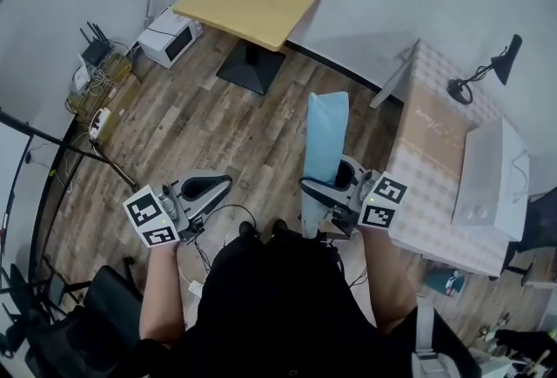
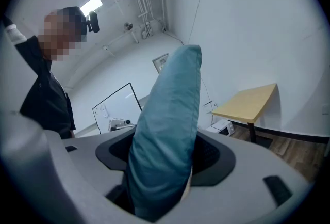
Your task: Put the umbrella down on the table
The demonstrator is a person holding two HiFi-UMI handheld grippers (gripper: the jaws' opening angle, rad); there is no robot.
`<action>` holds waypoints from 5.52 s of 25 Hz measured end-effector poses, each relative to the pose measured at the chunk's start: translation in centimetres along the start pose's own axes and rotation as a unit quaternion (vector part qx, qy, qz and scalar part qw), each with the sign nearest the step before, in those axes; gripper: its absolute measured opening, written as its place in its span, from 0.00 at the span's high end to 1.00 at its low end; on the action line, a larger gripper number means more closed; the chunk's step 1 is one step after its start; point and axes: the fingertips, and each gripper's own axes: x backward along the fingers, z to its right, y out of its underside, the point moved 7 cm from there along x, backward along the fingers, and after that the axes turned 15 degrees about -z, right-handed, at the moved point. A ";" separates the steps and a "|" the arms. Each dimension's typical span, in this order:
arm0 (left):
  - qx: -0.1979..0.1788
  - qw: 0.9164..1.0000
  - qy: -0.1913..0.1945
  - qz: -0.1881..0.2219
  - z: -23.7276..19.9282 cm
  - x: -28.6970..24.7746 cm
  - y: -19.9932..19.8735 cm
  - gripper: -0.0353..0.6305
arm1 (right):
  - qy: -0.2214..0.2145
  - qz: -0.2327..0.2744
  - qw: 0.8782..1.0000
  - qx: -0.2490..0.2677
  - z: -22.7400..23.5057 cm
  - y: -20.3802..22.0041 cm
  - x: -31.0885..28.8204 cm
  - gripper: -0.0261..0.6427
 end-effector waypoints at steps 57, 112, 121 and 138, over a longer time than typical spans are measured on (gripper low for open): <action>0.091 0.996 -0.007 0.015 -28.8 -4.6 -5.9 0.93 | 0.016 -0.021 0.999 -0.046 23.7 -14.6 -10.3 0.49; 0.039 0.997 -0.048 0.039 -64.7 -3.4 -25.4 0.93 | -0.028 0.034 0.999 -0.012 50.0 -40.7 -31.1 0.49; 0.032 0.999 -0.016 0.036 -72.4 2.4 -26.9 0.93 | 0.016 0.053 0.998 -0.006 49.8 -45.3 -38.3 0.49; 0.047 0.999 -0.001 0.013 -80.8 2.0 -27.5 0.93 | 0.075 0.045 0.996 -0.023 54.8 -47.0 -42.4 0.49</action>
